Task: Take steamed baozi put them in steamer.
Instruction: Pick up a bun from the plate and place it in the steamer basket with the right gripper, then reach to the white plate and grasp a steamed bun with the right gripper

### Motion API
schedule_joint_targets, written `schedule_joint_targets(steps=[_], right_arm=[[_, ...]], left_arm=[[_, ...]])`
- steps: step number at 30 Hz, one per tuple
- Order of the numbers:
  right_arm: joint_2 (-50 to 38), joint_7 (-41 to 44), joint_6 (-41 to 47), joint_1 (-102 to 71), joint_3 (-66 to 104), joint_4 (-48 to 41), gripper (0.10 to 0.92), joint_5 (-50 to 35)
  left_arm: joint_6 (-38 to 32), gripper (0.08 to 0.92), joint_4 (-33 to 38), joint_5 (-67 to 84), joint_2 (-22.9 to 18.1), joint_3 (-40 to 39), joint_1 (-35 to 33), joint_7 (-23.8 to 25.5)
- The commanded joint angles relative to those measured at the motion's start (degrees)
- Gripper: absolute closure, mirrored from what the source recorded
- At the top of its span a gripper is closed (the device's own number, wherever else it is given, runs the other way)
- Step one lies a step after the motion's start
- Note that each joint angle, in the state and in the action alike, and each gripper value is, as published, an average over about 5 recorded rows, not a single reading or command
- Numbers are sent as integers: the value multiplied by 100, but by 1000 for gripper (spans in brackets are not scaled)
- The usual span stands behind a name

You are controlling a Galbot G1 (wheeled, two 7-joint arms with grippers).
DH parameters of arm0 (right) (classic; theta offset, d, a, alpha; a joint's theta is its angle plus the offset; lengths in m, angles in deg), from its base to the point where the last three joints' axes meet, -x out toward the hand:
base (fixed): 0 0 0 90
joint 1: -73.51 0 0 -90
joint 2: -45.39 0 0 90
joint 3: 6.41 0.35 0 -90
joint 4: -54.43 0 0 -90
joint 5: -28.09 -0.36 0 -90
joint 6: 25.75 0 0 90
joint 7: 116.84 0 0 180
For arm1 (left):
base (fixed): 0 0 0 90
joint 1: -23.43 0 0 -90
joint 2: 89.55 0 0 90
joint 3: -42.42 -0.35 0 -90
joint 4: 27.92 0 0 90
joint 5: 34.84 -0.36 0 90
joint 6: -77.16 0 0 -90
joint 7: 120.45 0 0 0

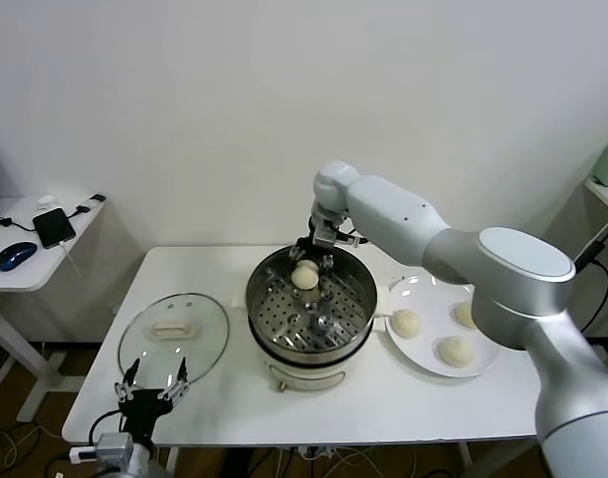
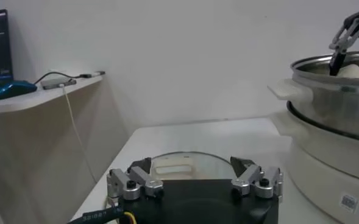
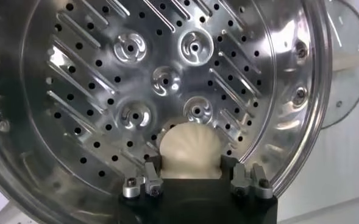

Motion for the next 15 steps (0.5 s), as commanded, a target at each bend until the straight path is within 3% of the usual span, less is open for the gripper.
schedule_joint_targets(steps=[1, 4, 10, 15], right_arm=[[-14, -189, -279, -68, -18, 37, 290, 53], [-191, 70, -263, 75, -235, 401, 226, -490], [-545, 636, 531, 431, -281, 1018, 203, -1448], [-1297, 940, 2562, 918, -219, 1854, 202, -2546]], left_arm=[[6, 177, -5, 2, -7, -8, 2, 3], [9, 177, 4, 0, -8, -14, -1, 6], [22, 177, 31, -9, -18, -35, -8, 12], [31, 177, 89, -12, -9, -56, -45, 24]])
